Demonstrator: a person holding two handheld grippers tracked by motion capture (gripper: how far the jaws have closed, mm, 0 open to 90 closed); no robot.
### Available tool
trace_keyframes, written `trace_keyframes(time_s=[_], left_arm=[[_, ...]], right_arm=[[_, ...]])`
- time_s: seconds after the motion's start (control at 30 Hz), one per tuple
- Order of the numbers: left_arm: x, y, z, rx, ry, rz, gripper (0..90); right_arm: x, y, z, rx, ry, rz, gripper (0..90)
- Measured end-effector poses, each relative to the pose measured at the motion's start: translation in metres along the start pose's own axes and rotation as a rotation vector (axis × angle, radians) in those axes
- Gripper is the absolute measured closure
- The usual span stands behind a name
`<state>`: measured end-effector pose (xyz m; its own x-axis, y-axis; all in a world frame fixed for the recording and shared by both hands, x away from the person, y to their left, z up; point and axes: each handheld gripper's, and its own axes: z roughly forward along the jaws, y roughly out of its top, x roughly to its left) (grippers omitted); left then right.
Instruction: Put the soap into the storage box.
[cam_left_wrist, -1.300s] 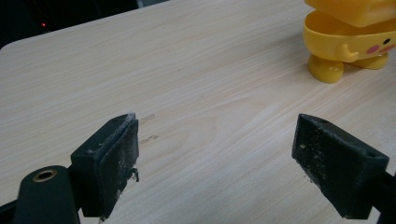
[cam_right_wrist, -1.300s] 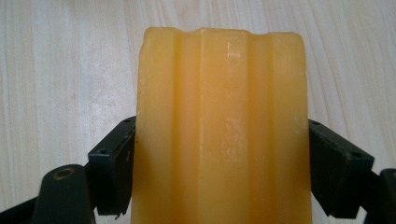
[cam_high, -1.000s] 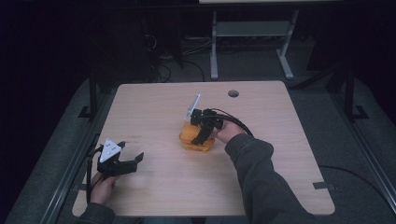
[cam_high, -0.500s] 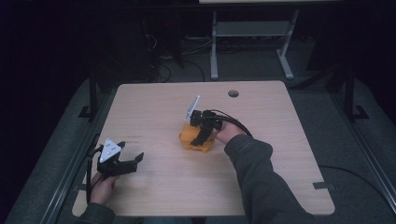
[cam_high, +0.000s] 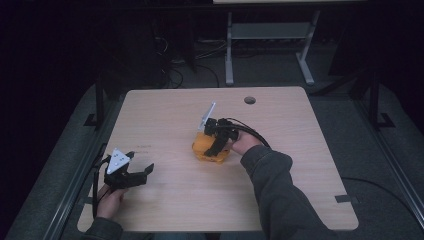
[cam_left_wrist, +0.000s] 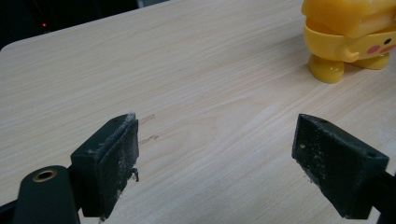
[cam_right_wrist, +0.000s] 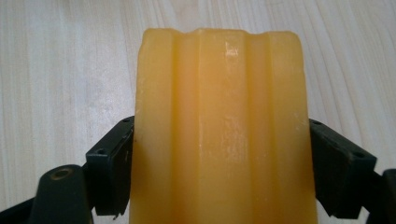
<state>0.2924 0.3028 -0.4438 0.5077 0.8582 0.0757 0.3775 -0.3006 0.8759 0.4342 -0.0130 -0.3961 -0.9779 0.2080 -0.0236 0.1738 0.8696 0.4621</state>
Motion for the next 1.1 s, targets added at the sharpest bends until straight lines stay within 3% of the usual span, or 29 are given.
trace_keyframes(time_s=[0.67,1.1], left_arm=[[0.000,0.000,0.000,0.005,0.000,0.000,14.0],[-0.001,0.000,0.000,0.008,0.000,0.000,14.0]], right_arm=[[0.000,-0.003,-0.003,0.008,-0.006,0.033,18.1],[0.004,-0.014,-0.019,-0.051,-0.031,0.053,15.3]])
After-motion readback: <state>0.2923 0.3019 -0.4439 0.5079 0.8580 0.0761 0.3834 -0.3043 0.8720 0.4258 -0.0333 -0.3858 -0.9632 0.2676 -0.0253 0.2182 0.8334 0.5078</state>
